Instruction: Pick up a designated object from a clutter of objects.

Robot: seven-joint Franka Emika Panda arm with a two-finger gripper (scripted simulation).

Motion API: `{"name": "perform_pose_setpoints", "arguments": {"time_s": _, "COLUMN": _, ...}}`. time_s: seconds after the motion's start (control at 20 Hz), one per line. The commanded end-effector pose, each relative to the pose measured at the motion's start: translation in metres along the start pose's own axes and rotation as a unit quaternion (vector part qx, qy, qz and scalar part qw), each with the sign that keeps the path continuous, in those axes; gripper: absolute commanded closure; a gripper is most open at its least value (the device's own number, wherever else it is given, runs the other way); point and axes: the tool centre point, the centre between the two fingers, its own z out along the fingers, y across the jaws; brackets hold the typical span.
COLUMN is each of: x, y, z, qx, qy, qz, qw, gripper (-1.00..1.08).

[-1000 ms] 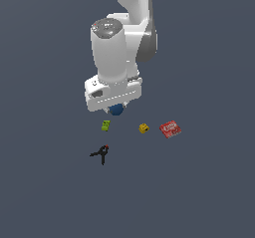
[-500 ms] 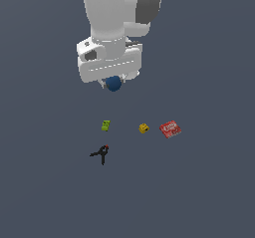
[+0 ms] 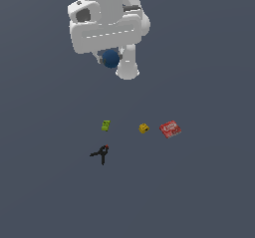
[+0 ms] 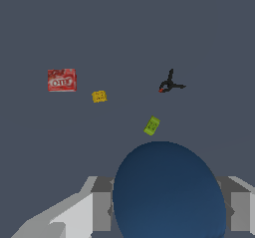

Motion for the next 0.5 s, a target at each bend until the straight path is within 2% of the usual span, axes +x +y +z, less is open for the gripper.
{"name": "perform_pose_setpoints", "arguments": {"time_s": 0.0, "x": -0.005, "y": -0.001, "z": -0.013, "qx": 0.0, "qy": 0.0, "qz": 0.0, "qw": 1.0, "gripper": 1.08}}
{"name": "perform_pose_setpoints", "arguments": {"time_s": 0.45, "x": -0.011, "y": -0.002, "z": -0.033, "qx": 0.0, "qy": 0.0, "qz": 0.0, "qw": 1.0, "gripper": 1.08}}
